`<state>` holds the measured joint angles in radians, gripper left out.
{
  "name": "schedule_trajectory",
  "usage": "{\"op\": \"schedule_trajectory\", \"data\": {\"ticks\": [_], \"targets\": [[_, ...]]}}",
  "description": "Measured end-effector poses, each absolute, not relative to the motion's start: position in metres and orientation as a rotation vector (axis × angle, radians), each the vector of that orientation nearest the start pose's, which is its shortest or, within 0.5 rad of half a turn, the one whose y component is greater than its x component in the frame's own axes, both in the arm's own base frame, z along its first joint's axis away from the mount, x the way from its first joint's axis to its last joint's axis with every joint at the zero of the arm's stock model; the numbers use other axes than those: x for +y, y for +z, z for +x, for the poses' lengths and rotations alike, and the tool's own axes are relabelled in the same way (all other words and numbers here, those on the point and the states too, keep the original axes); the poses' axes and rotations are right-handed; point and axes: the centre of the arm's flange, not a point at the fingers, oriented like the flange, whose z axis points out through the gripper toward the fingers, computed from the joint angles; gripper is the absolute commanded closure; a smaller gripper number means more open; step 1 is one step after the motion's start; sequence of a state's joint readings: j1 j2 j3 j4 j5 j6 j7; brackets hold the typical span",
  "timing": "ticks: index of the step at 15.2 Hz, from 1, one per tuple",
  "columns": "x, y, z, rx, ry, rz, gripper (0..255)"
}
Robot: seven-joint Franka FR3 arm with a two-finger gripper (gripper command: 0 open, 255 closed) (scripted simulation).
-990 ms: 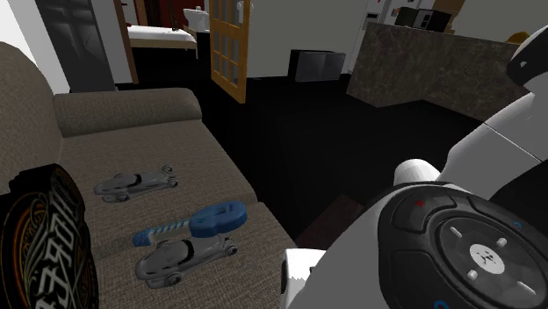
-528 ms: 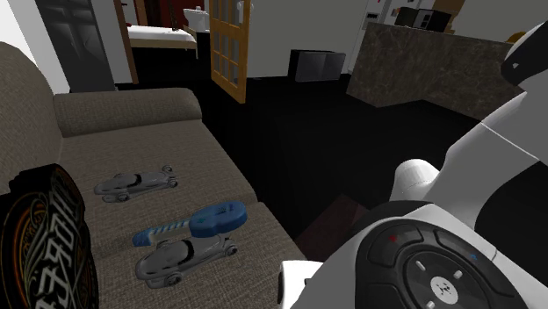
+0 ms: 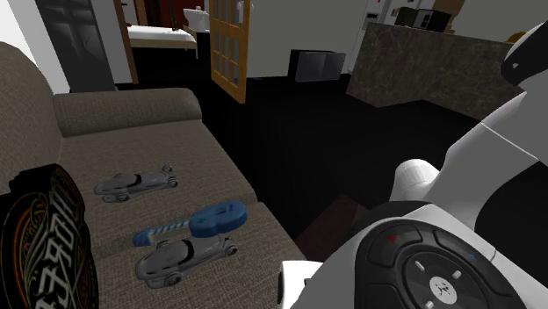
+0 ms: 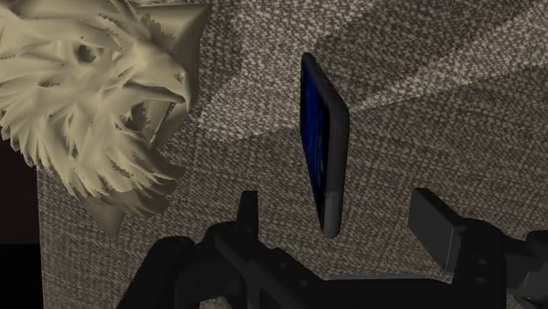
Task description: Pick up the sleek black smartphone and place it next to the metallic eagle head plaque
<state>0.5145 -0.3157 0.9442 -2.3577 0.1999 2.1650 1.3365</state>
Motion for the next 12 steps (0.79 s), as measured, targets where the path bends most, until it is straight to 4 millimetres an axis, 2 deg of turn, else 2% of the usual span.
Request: {"op": "schedule_trajectory", "data": {"ticks": [3, 8, 12], "targets": [[0.473, 0.400, 0.039, 0.022, -0.140, -3.144, 0], [0.474, 0.443, 0.035, 0.022, -0.141, -3.143, 0], [0.473, 0.450, 0.035, 0.022, -0.140, -3.144, 0]]}}
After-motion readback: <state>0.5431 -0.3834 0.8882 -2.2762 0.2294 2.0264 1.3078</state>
